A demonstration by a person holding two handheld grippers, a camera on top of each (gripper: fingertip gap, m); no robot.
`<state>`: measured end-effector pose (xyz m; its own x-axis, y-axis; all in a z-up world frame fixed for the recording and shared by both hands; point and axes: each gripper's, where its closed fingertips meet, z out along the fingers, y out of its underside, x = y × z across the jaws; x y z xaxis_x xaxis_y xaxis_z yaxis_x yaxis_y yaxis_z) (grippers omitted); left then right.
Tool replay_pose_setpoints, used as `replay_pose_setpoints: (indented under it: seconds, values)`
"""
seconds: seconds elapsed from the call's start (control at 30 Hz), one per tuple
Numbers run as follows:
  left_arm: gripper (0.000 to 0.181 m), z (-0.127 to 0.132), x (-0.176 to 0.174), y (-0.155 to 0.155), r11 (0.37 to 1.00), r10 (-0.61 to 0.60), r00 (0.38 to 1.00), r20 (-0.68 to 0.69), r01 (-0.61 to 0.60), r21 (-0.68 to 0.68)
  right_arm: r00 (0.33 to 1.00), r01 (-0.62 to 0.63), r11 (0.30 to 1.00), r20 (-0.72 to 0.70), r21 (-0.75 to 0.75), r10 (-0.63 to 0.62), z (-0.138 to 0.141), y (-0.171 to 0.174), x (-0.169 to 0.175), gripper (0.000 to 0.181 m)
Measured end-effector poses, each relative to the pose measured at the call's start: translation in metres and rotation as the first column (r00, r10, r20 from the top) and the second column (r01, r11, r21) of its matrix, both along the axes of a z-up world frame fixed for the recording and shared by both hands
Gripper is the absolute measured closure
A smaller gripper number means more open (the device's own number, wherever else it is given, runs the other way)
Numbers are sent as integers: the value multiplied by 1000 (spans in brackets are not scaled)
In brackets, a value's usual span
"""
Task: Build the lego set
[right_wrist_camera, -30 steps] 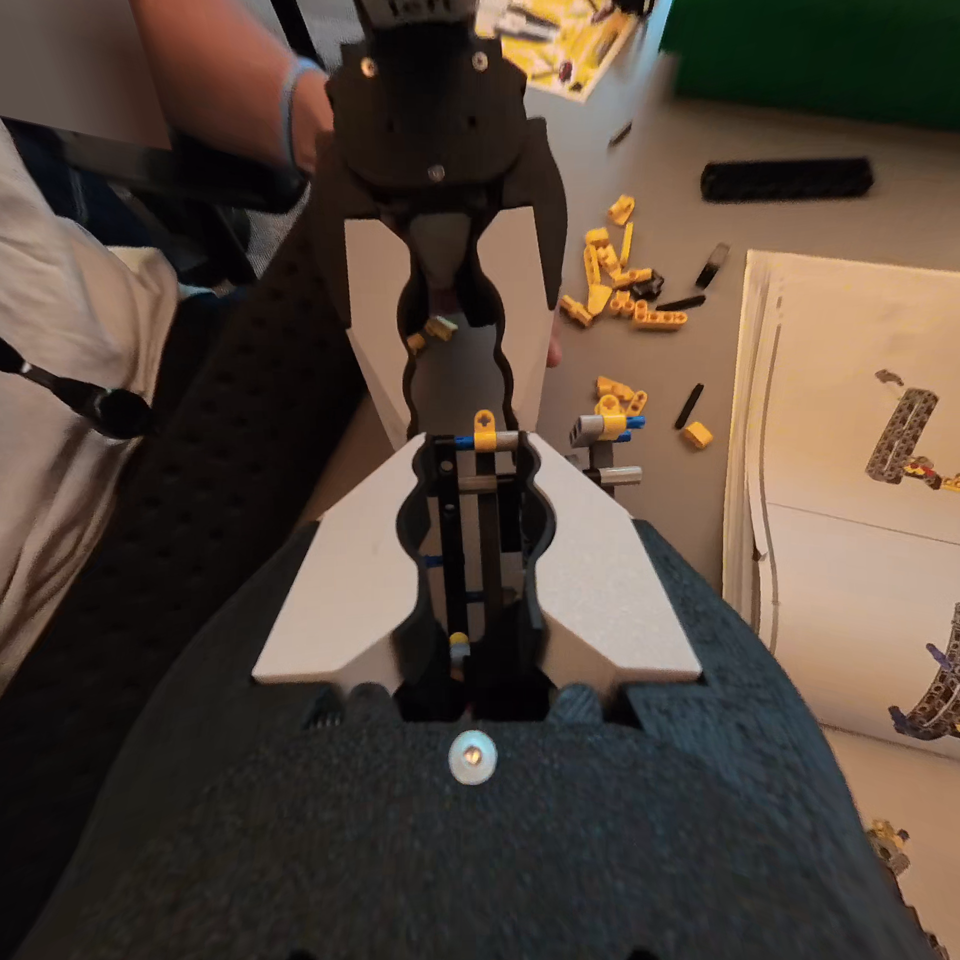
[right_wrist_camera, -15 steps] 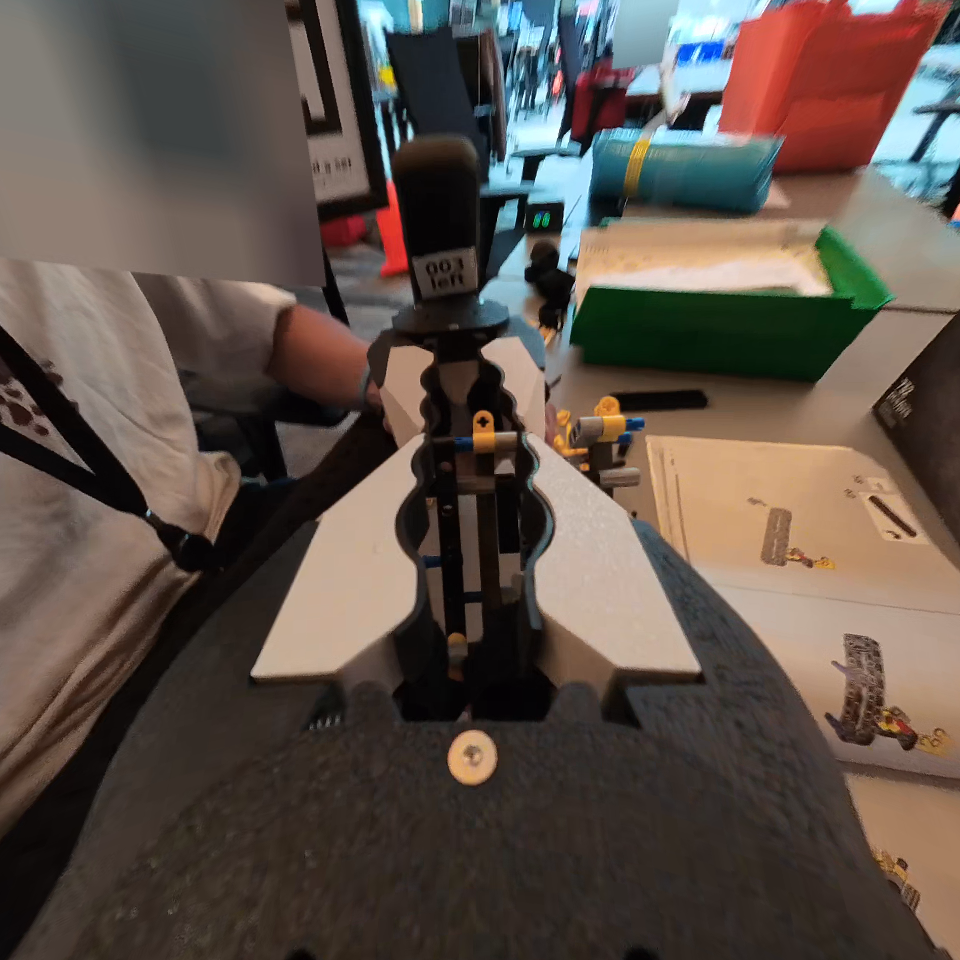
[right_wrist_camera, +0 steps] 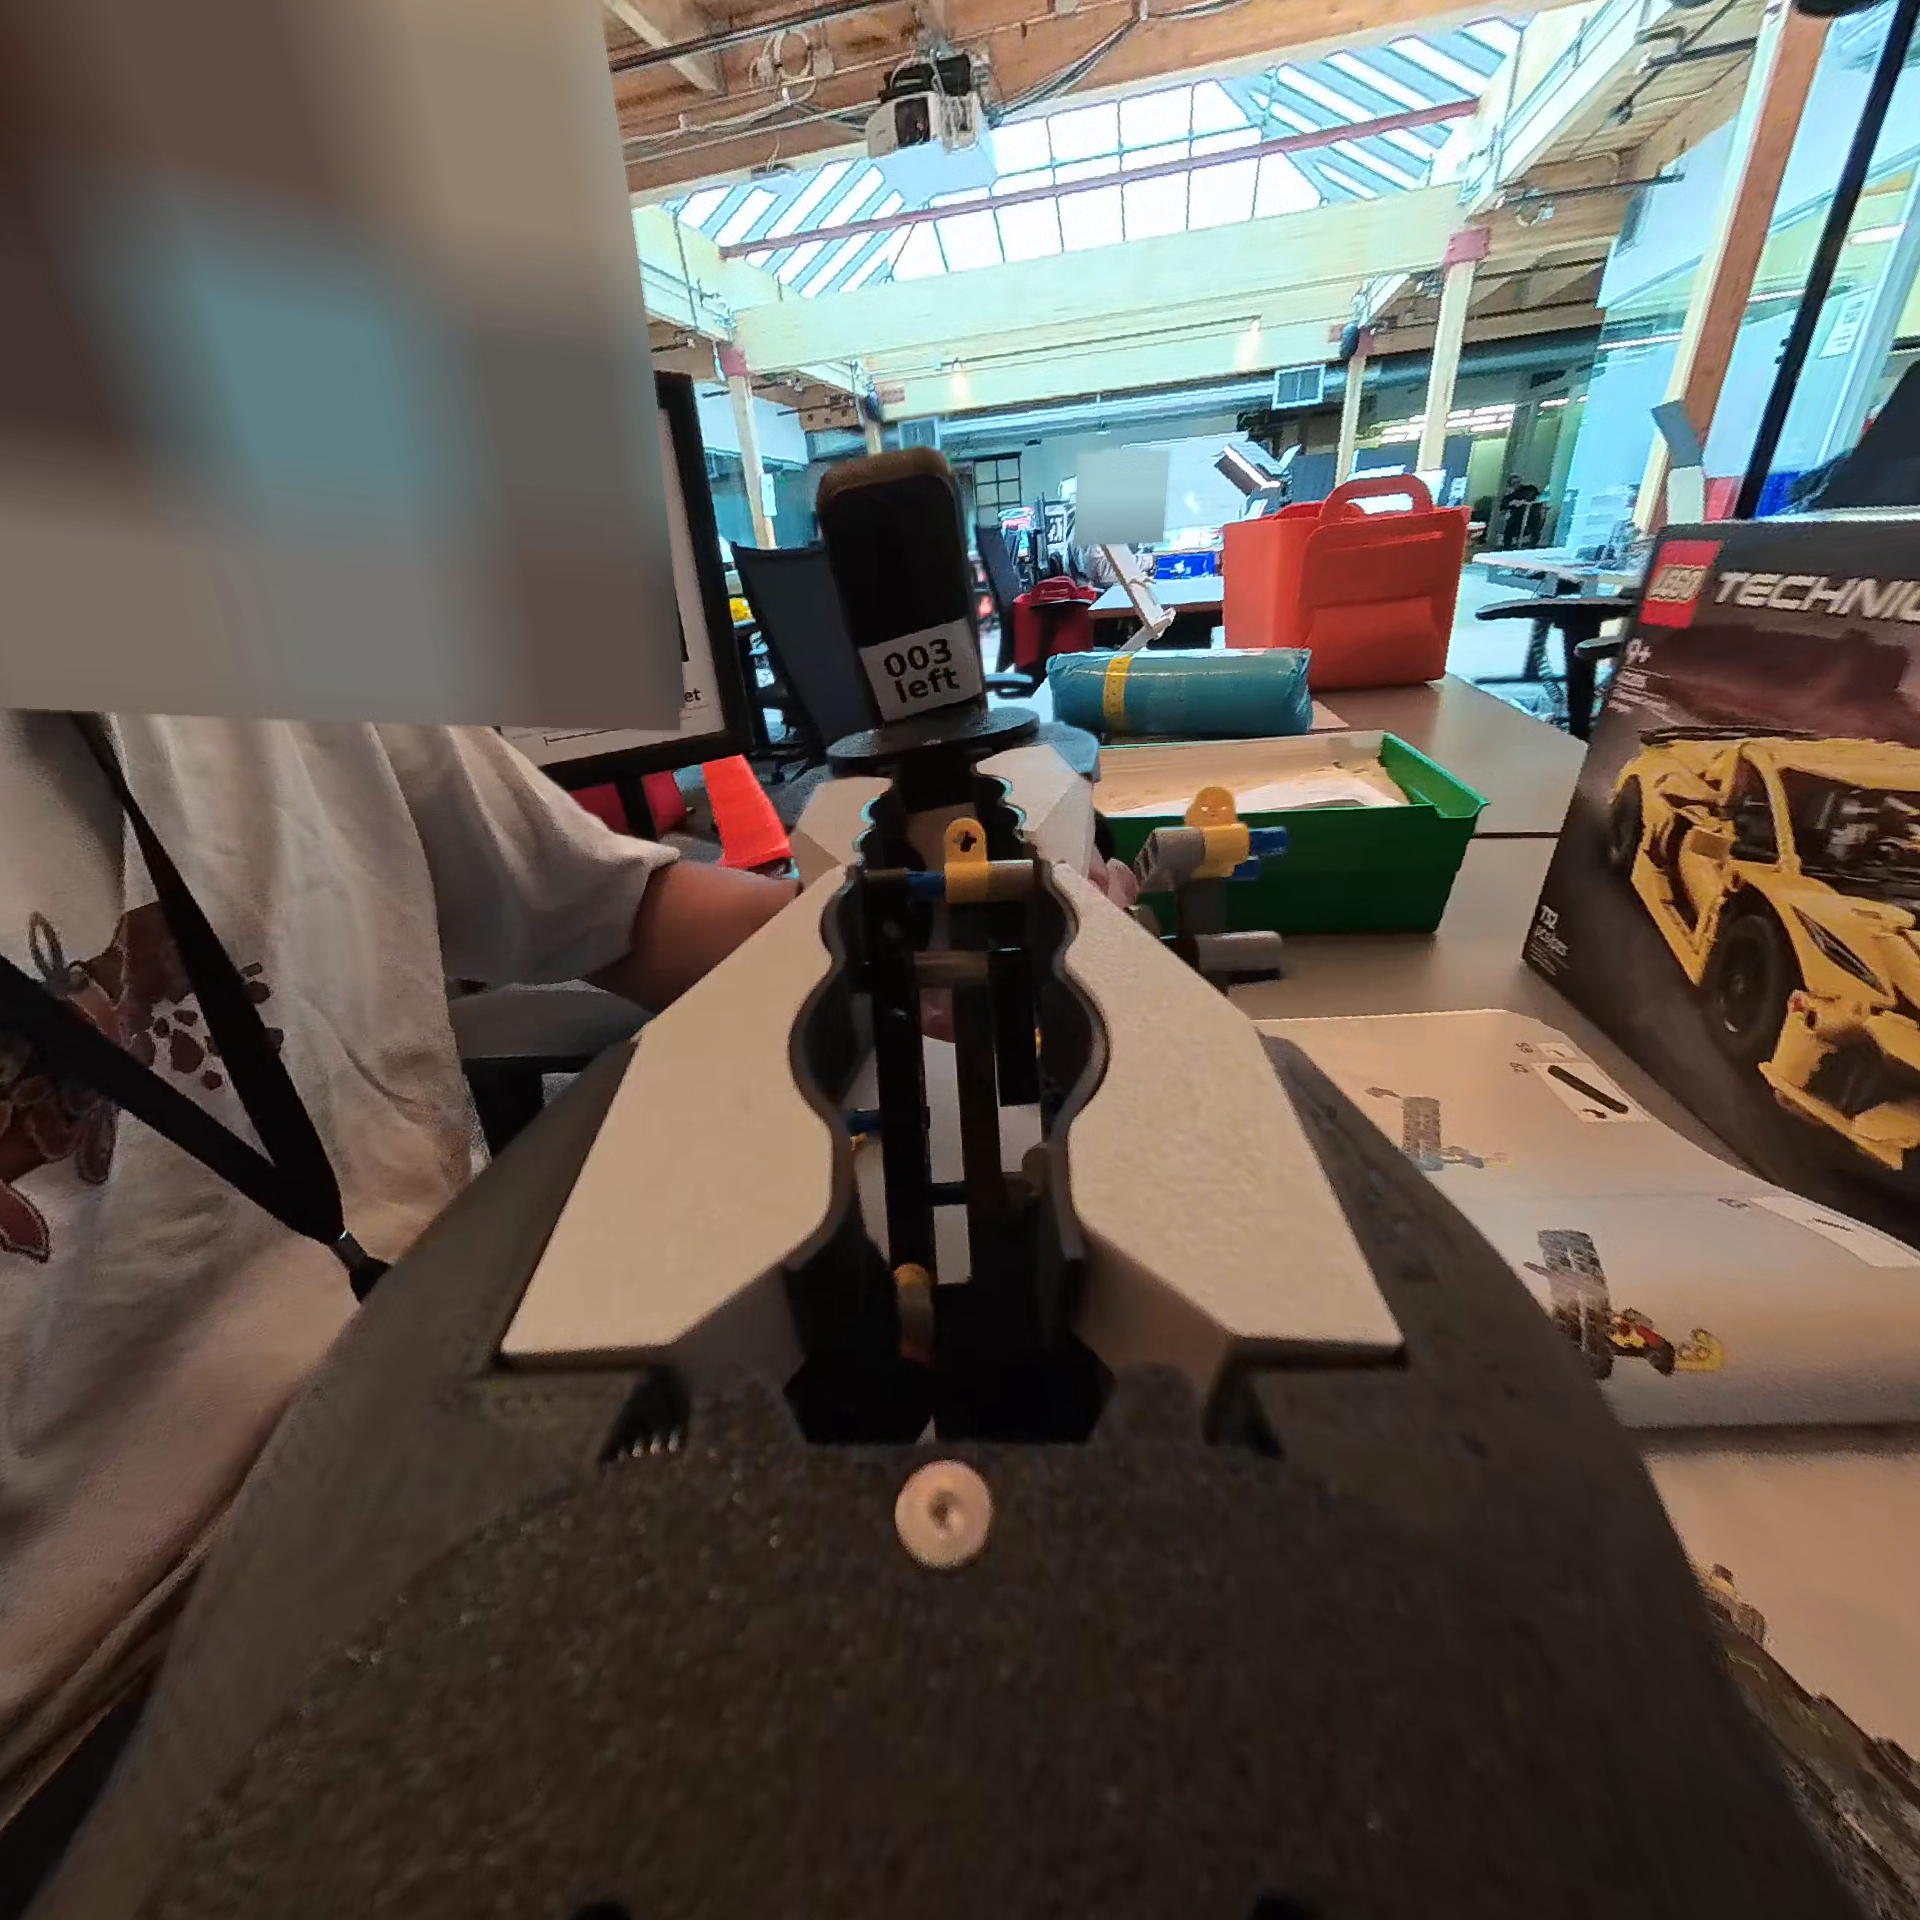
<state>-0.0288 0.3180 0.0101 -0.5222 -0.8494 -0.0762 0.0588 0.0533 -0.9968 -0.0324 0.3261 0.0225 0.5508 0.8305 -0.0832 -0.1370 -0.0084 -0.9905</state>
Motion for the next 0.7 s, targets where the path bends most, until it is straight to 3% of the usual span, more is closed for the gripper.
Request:
replay_pose_setpoints:
  seconds: [0.23,0.53,0.7]
  values:
    - [144,4,12,-7,999,-41,999,5,41,2,999,34,999,-39,26,-33,3,-7,13,151]
    - [137,10,20,-3,990,28,999,37,-23,-139,995,36,999,-97,28,-33,6,-4,21,151]
    - [144,14,17,-5,983,19,996,83,-4,-182,997,33,999,-71,34,-30,4,-4,14,151]
